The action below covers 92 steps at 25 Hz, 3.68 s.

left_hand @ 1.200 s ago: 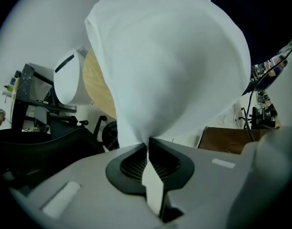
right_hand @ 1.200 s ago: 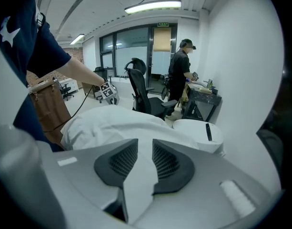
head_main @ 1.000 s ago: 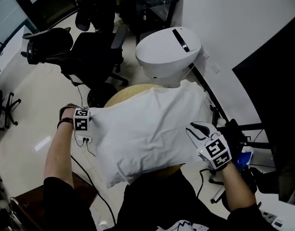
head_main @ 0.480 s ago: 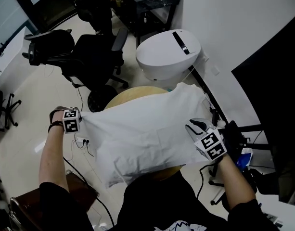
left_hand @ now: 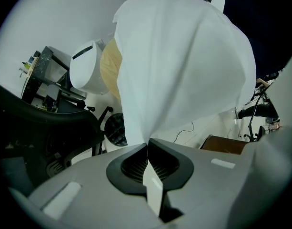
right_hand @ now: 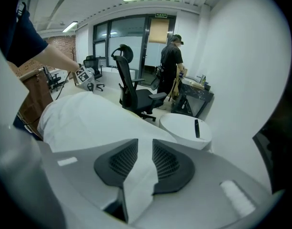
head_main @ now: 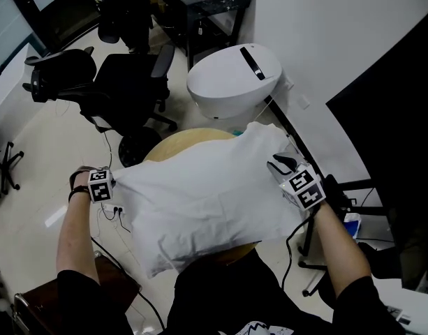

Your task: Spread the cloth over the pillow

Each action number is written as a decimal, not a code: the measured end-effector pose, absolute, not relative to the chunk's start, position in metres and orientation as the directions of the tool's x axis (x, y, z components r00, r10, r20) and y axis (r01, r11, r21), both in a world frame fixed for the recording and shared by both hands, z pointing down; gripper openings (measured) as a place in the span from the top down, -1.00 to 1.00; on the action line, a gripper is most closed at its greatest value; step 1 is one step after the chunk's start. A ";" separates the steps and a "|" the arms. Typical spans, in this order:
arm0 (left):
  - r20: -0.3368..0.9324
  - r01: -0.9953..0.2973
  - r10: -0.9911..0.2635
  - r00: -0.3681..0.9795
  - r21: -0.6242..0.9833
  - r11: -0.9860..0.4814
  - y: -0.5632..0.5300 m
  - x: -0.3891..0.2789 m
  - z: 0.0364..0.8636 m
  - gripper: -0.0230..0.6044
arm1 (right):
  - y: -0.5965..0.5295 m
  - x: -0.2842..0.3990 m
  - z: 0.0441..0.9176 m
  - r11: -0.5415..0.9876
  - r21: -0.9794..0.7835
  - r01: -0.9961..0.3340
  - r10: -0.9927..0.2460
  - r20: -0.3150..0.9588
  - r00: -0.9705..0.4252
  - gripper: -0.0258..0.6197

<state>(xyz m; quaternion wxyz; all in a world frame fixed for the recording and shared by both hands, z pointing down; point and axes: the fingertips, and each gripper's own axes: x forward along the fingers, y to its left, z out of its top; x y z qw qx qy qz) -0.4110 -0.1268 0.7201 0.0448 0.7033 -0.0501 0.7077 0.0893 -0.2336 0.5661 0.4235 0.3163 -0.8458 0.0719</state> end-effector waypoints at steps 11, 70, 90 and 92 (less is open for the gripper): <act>0.998 -0.161 -0.043 -0.039 -0.049 -0.986 -0.125 -0.415 0.717 0.92 | -0.352 0.190 0.622 0.707 0.041 -0.706 -0.408 0.840 -0.359 0.45; 0.966 -0.251 -0.248 -0.077 -0.260 -0.932 -0.129 -0.407 0.672 0.45 | -0.364 0.238 0.626 0.317 -0.500 -0.806 -0.434 0.680 -0.592 0.44; 0.937 -0.668 -0.312 0.158 -0.132 -0.733 0.074 -0.264 0.626 0.41 | -0.148 0.178 0.559 0.762 0.040 -0.647 -0.480 0.704 -0.522 0.66; 0.943 -0.706 -0.300 0.145 -0.114 -0.699 0.097 -0.257 0.638 0.41 | -0.126 0.178 0.571 0.780 0.052 -0.623 -0.462 0.720 -0.518 0.61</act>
